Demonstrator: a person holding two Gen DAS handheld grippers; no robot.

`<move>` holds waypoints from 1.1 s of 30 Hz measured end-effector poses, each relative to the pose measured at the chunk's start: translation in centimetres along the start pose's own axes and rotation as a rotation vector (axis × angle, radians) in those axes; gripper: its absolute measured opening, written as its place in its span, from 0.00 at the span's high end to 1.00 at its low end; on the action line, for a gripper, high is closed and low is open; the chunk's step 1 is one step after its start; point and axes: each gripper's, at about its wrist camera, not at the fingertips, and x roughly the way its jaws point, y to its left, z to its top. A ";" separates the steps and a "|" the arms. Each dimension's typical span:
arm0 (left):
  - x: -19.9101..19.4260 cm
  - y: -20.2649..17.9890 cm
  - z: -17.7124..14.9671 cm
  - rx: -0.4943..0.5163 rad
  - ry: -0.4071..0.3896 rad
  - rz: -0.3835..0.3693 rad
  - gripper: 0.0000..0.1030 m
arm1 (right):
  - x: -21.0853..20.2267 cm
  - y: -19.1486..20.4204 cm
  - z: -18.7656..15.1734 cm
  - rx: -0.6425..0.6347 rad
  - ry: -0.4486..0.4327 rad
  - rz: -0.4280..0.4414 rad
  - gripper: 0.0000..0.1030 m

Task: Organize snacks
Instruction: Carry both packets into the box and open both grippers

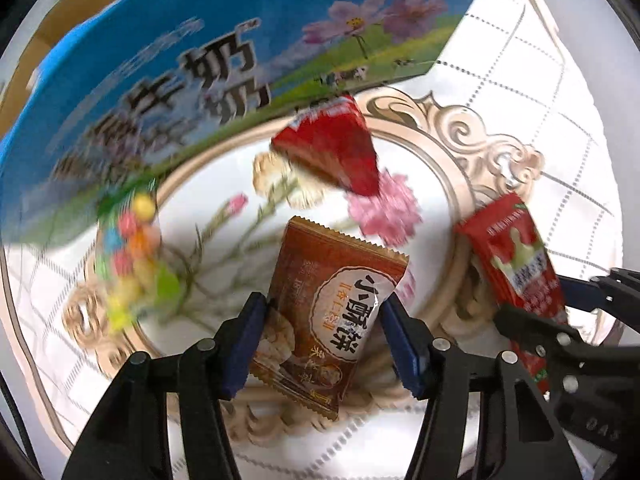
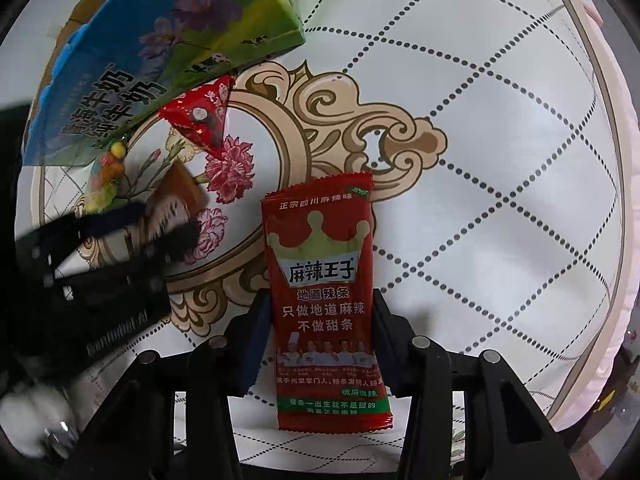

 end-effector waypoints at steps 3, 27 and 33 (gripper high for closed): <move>-1.3 0.3 -1.8 -0.063 -0.029 -0.029 0.46 | -0.5 -0.2 -0.7 0.013 -0.013 0.027 0.53; -18.4 13.2 9.1 -0.300 -0.326 -0.091 0.46 | -18.0 10.3 11.7 -0.142 -0.306 0.128 0.55; -13.5 17.8 13.7 -0.349 -0.214 -0.019 0.46 | -15.4 11.2 19.8 -0.113 -0.271 0.042 0.55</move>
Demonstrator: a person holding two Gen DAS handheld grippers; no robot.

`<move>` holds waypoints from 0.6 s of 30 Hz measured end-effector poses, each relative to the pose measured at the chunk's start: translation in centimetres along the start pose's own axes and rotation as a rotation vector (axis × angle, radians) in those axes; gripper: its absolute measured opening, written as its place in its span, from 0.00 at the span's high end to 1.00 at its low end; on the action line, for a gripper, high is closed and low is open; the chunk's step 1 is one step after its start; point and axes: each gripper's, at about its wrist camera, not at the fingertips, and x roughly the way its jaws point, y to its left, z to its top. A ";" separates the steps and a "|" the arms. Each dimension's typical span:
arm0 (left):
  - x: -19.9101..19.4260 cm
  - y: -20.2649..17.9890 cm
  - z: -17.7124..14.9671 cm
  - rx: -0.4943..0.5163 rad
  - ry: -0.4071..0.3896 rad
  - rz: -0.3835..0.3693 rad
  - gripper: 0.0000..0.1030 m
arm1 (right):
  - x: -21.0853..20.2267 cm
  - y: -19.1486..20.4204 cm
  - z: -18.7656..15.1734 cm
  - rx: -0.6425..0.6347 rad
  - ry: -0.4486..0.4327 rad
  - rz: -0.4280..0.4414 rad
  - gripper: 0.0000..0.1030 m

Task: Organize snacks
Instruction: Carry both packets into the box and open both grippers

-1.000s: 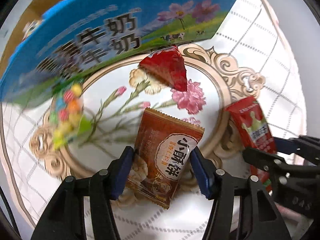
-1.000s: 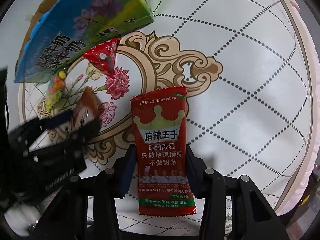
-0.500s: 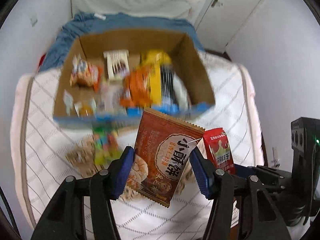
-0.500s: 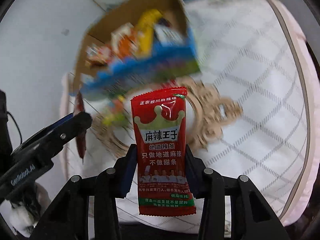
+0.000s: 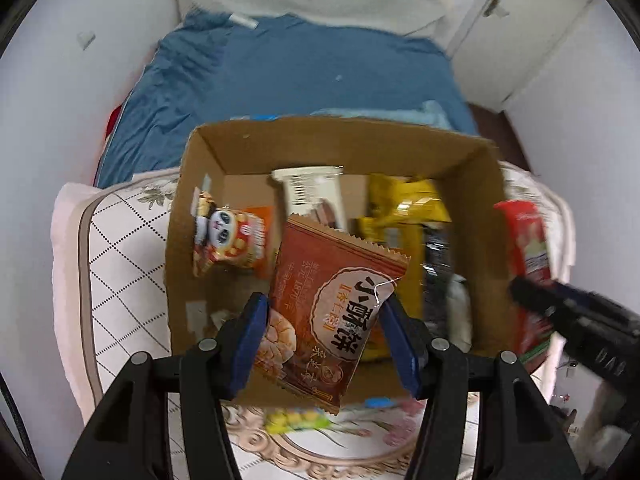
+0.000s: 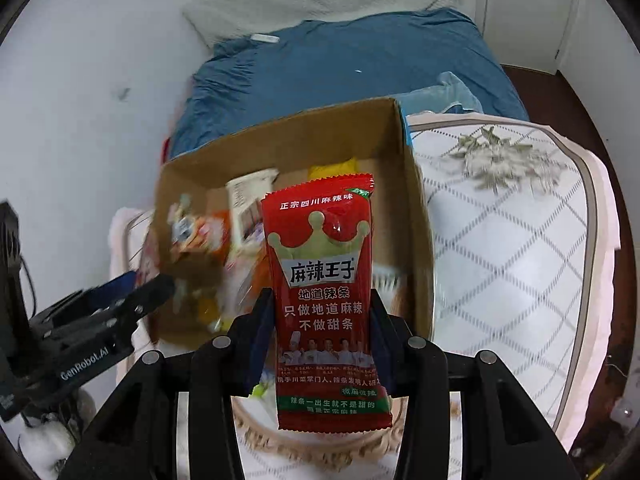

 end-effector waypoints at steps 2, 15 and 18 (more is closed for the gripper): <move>1.7 0.8 0.9 -0.013 0.027 0.022 0.46 | 1.7 -0.1 1.5 0.003 0.018 -0.026 0.55; 6.4 3.1 3.7 -0.058 0.079 0.067 0.45 | 7.8 -1.6 6.2 0.037 0.052 -0.084 0.54; 6.8 3.2 4.0 -0.085 0.094 0.040 0.41 | 8.6 -1.9 6.7 0.046 0.080 -0.087 0.39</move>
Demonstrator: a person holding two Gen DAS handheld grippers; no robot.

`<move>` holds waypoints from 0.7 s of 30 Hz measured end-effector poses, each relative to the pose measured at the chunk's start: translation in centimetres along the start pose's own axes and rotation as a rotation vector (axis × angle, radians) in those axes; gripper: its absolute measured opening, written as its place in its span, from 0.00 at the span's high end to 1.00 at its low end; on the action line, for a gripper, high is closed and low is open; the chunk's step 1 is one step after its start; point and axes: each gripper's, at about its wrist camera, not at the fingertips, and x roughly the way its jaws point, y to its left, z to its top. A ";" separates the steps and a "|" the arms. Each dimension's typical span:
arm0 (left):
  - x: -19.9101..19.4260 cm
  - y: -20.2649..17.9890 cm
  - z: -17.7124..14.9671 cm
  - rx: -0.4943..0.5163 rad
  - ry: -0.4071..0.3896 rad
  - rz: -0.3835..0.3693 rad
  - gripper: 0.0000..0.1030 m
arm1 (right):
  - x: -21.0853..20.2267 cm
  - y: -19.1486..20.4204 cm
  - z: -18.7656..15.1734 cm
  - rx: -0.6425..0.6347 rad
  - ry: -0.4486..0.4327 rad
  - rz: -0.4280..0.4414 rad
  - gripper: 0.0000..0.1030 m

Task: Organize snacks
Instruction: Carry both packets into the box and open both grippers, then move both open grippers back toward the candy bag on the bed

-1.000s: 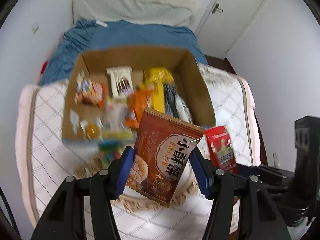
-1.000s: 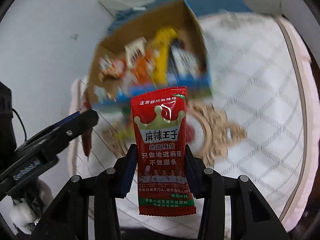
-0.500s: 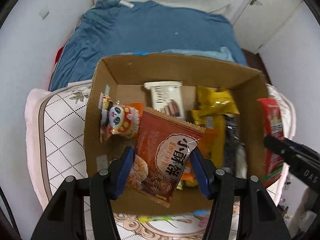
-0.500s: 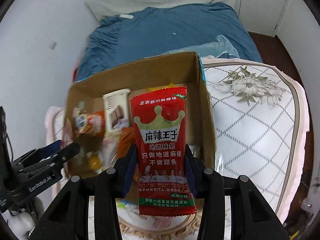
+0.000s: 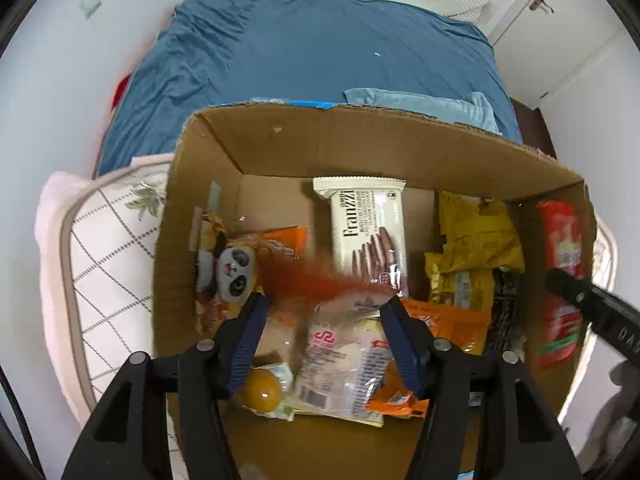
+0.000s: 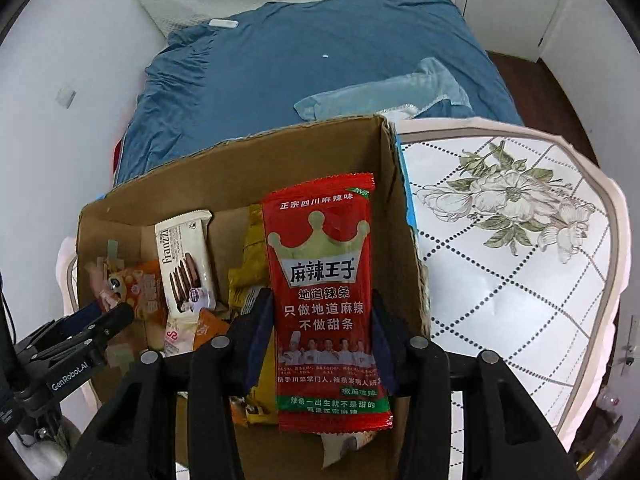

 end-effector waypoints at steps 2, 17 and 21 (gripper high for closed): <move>0.0 -0.2 0.2 0.003 -0.005 -0.017 0.23 | 0.0 0.3 0.1 -0.013 -0.005 0.016 0.27; -2.4 -1.2 -0.7 0.020 -0.071 0.020 0.05 | -1.2 2.1 -2.7 -0.066 -0.031 -0.028 0.06; -3.5 -1.5 -1.7 0.027 -0.086 0.044 0.05 | -2.4 2.4 -4.4 -0.086 -0.062 -0.057 0.05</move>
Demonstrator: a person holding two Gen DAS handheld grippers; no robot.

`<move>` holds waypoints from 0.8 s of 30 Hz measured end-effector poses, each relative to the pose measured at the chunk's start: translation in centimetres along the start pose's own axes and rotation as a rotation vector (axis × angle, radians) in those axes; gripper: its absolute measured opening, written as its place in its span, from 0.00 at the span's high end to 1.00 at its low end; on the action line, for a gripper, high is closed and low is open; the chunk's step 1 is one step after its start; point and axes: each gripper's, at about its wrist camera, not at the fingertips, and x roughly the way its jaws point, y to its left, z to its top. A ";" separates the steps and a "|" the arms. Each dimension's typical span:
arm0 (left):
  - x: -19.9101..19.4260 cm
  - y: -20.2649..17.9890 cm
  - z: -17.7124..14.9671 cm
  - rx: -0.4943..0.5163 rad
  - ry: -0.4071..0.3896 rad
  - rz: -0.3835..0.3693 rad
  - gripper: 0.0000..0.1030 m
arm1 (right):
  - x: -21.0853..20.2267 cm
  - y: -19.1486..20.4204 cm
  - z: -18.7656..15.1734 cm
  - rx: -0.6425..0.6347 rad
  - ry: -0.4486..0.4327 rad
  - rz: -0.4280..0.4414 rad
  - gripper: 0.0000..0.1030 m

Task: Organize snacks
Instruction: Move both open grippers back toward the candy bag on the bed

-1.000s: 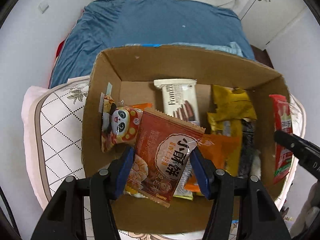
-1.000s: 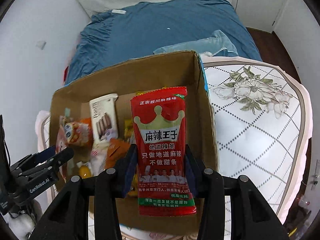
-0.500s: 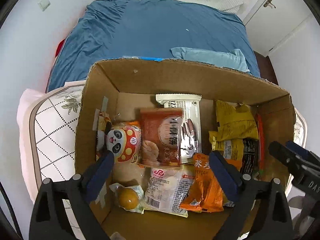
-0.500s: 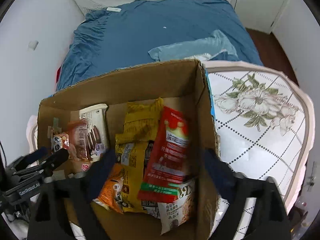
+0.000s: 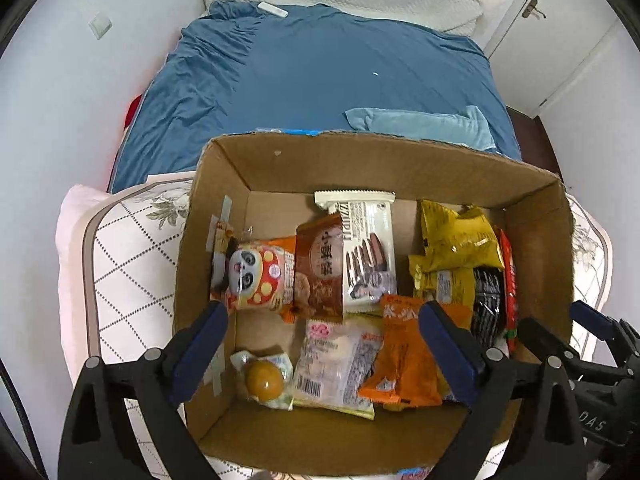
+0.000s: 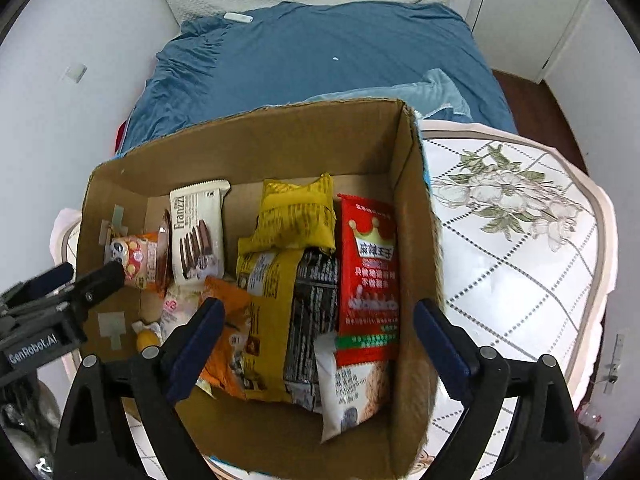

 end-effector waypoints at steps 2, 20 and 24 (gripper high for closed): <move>-0.8 -0.1 -0.8 -0.002 -0.020 -0.003 0.05 | -0.7 0.0 -0.7 -0.003 -0.014 0.000 0.05; -9.3 -0.4 -11.6 0.041 -0.252 0.044 0.05 | -9.0 1.6 -10.3 -0.050 -0.180 -0.019 0.05; -11.2 -0.4 -13.7 0.047 -0.288 0.045 0.05 | -11.2 1.4 -12.5 -0.045 -0.228 -0.014 0.05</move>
